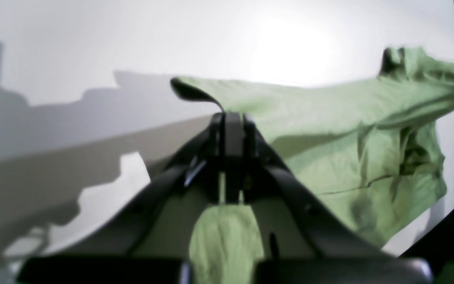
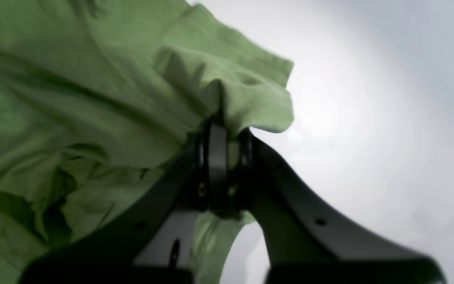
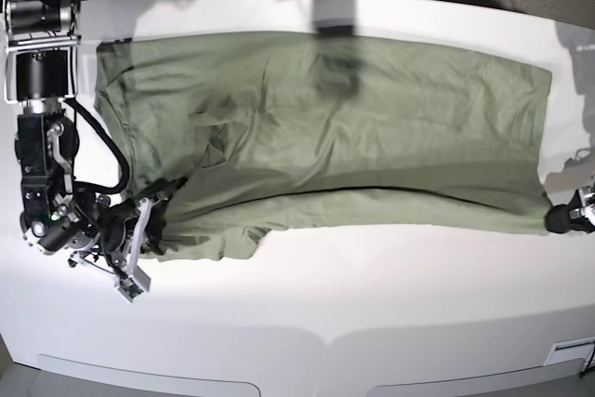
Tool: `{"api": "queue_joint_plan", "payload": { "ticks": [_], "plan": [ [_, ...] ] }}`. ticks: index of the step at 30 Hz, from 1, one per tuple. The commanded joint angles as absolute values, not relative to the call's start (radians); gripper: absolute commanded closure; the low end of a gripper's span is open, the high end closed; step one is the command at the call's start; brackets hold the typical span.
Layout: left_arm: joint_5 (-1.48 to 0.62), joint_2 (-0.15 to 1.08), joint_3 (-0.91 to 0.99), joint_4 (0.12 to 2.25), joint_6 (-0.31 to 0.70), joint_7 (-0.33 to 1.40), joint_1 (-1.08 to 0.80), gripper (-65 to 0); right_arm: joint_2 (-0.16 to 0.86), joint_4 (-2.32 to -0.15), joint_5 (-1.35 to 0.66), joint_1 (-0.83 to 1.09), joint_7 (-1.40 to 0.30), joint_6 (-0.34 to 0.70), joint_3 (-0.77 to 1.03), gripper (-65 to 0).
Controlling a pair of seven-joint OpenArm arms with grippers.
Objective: Fold the T-shirt properly
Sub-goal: 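Carry the hem over the shirt to the collar edge, folding it in half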
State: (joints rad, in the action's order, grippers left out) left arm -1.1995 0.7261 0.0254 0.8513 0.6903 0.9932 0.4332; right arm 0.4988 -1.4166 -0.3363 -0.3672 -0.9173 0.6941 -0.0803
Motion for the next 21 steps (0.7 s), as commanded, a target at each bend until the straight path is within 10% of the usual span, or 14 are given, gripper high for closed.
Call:
{"api": "queue_joint_plan", "payload": {
  "ticks": [1, 21],
  "plan": [
    [-1.239, 0.754, 0.057, 0.867, 0.698, 0.986, 0.442, 0.0, 0.515, -1.445, -0.322, -0.375, -0.898, 0.698, -0.074, 0.0],
    [-1.337, 0.737, 0.325, 1.176, 0.698, 1.107, 0.098, 0.0, 0.515, -1.634, -0.265, -0.144, -0.871, 0.698, 0.057, 0.0]
  ]
}}
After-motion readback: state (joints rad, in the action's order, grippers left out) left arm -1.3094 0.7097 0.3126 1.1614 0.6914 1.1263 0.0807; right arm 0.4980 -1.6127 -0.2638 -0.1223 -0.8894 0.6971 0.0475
